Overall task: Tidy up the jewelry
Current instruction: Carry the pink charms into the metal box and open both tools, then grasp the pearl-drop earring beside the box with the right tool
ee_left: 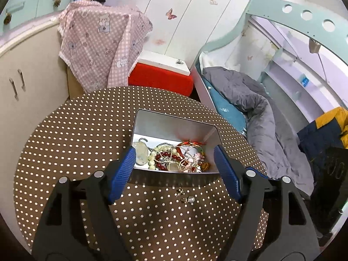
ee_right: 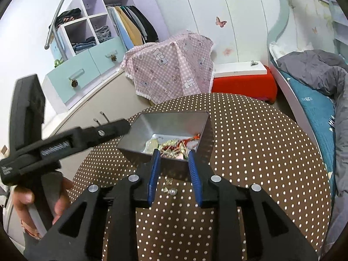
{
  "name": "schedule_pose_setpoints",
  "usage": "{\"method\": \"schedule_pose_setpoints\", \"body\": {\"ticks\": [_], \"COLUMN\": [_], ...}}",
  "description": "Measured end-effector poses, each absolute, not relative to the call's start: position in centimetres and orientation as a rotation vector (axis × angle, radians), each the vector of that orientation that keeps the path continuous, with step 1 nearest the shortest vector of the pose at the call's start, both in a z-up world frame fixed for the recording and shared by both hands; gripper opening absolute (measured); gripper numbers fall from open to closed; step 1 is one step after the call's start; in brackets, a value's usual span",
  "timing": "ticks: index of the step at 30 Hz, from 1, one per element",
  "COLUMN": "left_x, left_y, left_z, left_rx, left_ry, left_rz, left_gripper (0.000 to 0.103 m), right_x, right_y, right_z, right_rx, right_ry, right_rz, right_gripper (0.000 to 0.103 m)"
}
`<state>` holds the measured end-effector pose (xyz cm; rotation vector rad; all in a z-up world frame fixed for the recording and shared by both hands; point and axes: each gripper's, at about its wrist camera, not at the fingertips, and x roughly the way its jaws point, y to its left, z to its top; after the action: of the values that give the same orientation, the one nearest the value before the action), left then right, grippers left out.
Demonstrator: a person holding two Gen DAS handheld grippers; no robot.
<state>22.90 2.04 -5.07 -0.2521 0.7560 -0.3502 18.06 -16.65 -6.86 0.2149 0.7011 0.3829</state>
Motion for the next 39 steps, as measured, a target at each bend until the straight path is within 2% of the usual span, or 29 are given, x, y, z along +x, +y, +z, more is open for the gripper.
{"method": "schedule_pose_setpoints", "body": {"ticks": [9, 17, 21, 28, 31, 33, 34, 39], "left_x": [20.6, 19.9, 19.8, 19.8, 20.0, 19.9, 19.9, 20.1], "left_y": [2.4, 4.4, 5.0, 5.0, 4.4, 3.4, 3.0, 1.0], "left_z": [-5.8, -8.5, -9.7, -10.8, -11.1, -11.5, -11.6, -12.1], "left_rx": [-0.145, -0.145, -0.134, -0.125, -0.126, -0.118, -0.113, -0.079], "left_ry": [0.743, 0.811, 0.838, 0.86, 0.87, 0.879, 0.883, 0.896], "left_rz": [-0.273, -0.22, -0.197, -0.188, -0.2, -0.209, -0.209, -0.217], "left_gripper": [0.074, 0.074, 0.074, 0.074, 0.074, 0.074, 0.074, 0.074], "right_x": [17.3, 18.6, 19.3, 19.6, 19.7, 19.8, 19.9, 19.7], "right_y": [-14.9, -12.9, -11.7, -10.0, -10.4, -11.2, -11.6, -13.3], "right_z": [-9.2, -13.1, -13.4, -13.7, -13.9, -13.9, -13.8, -13.5], "right_rx": [0.182, 0.086, 0.027, -0.108, -0.114, -0.09, -0.081, -0.053], "right_ry": [0.765, 0.877, 0.885, 0.881, 0.878, 0.88, 0.882, 0.882], "right_rz": [0.397, 0.366, 0.363, 0.344, 0.344, 0.347, 0.349, 0.36], "right_gripper": [0.028, 0.032, 0.039, 0.039, 0.03, 0.017, 0.014, 0.012]}}
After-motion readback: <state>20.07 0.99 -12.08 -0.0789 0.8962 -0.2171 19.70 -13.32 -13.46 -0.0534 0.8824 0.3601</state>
